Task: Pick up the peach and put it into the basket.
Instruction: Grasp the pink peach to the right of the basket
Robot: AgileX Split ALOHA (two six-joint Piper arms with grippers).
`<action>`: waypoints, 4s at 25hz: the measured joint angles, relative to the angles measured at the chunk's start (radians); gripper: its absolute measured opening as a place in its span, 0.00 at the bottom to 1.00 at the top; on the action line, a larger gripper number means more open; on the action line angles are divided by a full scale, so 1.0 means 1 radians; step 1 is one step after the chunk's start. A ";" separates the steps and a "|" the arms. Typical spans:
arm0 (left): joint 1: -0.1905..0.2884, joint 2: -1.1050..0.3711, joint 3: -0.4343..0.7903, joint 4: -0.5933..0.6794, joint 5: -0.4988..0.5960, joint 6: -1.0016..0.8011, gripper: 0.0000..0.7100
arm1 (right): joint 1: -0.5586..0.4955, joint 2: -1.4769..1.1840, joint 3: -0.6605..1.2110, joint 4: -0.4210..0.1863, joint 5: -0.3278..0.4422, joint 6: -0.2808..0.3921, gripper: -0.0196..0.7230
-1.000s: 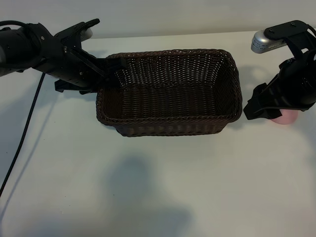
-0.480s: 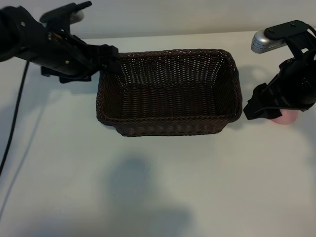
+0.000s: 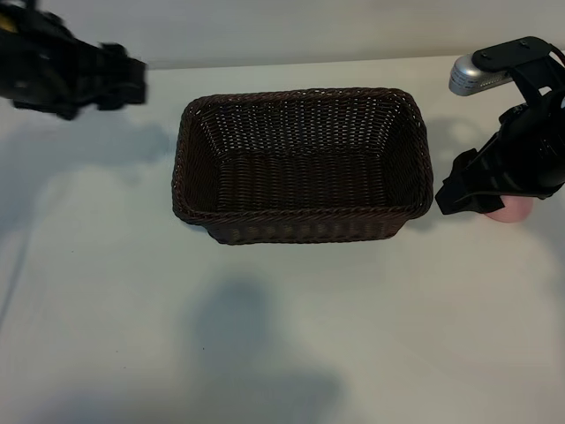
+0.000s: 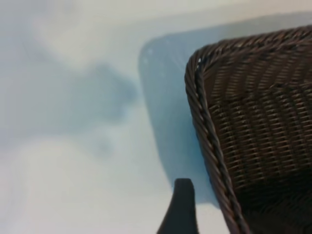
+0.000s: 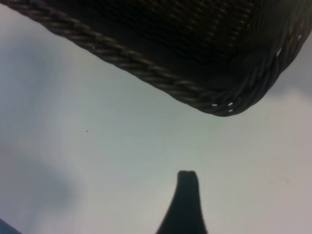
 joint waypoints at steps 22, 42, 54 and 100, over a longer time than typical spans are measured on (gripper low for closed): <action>0.000 -0.813 0.332 0.254 0.148 -0.116 0.84 | 0.000 0.000 0.000 0.000 0.002 0.000 0.83; 0.000 -1.370 0.577 0.254 0.423 -0.083 0.84 | 0.000 0.000 0.000 0.000 0.002 0.000 0.83; 0.000 -1.370 0.694 0.235 0.411 -0.072 0.84 | 0.000 0.000 0.000 0.000 0.002 0.000 0.83; 0.223 -1.427 0.696 0.198 0.409 -0.048 0.84 | -0.054 0.353 0.000 -0.521 -0.418 0.565 0.83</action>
